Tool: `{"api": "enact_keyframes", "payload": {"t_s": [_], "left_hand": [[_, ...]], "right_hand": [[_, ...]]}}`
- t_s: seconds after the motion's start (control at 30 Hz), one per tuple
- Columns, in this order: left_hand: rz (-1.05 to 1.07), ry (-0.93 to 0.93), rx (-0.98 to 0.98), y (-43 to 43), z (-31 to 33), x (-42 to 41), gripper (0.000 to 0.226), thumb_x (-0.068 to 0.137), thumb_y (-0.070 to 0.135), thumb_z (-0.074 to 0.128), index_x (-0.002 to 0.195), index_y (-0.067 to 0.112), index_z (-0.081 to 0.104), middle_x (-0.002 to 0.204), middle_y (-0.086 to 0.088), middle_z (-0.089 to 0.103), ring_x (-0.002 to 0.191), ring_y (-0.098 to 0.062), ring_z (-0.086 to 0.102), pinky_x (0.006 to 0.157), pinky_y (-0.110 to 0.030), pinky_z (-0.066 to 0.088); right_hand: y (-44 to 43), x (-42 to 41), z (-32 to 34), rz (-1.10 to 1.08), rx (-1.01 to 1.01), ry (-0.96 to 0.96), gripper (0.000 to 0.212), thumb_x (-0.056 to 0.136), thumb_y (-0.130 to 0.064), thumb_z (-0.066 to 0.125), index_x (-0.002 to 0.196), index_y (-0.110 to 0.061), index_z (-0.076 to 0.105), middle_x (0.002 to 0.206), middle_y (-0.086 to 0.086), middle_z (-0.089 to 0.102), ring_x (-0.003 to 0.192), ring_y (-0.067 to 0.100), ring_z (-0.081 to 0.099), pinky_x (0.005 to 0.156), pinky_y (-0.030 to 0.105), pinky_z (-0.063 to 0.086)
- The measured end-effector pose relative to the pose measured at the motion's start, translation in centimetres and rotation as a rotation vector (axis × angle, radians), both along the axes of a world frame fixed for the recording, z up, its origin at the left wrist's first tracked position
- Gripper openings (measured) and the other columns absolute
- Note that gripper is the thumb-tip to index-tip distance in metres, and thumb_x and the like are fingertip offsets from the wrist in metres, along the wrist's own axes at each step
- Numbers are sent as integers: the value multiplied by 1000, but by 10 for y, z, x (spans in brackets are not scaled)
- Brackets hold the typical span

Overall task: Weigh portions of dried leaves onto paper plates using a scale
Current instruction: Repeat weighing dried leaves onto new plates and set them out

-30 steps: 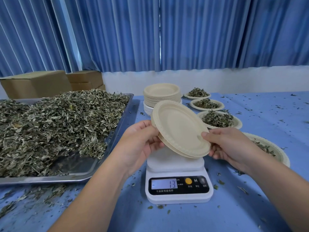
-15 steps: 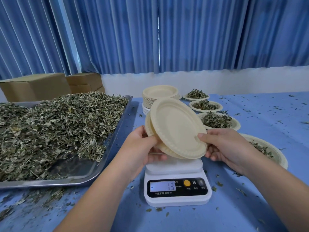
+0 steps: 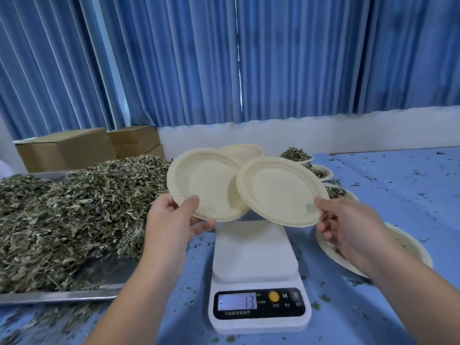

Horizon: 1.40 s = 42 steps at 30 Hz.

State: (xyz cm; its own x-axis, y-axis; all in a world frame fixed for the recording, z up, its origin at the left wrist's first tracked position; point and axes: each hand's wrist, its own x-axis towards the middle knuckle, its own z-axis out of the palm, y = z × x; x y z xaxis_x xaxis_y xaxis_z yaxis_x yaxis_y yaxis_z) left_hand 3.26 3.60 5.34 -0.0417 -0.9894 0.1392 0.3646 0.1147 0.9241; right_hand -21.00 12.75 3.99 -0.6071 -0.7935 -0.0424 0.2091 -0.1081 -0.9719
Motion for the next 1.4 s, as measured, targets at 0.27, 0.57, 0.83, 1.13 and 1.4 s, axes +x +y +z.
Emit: {"api": "enact_keyframes", "payload": {"t_s": [0.27, 0.57, 0.83, 1.13, 1.4], "left_hand": [[-177, 399, 194, -69, 43, -39, 8, 97, 1, 50, 90, 0, 55, 88, -11, 60, 64, -19, 67, 51, -22, 55], [-314, 257, 326, -125, 49, -107, 28, 95, -9, 48, 123, -5, 47, 111, -19, 55, 105, -34, 61, 65, -32, 59], [-267, 181, 334, -130, 34, -105, 45, 99, 0, 46, 142, -1, 34, 146, -28, 35, 126, -41, 49, 106, -42, 43], [-255, -61, 266, -63, 17, -73, 27, 95, 13, 51, 118, 6, 63, 87, -5, 65, 69, -21, 57, 68, -32, 49], [-267, -163, 260, -5, -10, -15, 23, 97, 27, 54, 86, 12, 67, 68, -1, 60, 59, -16, 54, 57, -30, 46]], "right_hand": [[-5, -13, 0, -72, -168, -297, 9, 94, -11, 59, 88, -6, 55, 45, -2, 50, 38, 9, 48, 33, 17, 35], [-7, -15, -1, -71, -189, -294, 10, 96, -12, 57, 90, -4, 55, 46, -1, 49, 38, 10, 46, 34, 19, 36], [-8, -8, -1, -10, -171, -272, 13, 96, -13, 58, 87, -6, 52, 46, -2, 50, 41, 10, 48, 34, 20, 36], [-2, 7, 3, 188, -55, -214, 13, 94, -15, 60, 85, -7, 55, 57, 2, 51, 42, 10, 47, 34, 19, 36], [7, 10, 6, 365, 63, -75, 13, 93, -13, 59, 83, -5, 59, 53, 1, 54, 40, 9, 45, 32, 18, 32]]}}
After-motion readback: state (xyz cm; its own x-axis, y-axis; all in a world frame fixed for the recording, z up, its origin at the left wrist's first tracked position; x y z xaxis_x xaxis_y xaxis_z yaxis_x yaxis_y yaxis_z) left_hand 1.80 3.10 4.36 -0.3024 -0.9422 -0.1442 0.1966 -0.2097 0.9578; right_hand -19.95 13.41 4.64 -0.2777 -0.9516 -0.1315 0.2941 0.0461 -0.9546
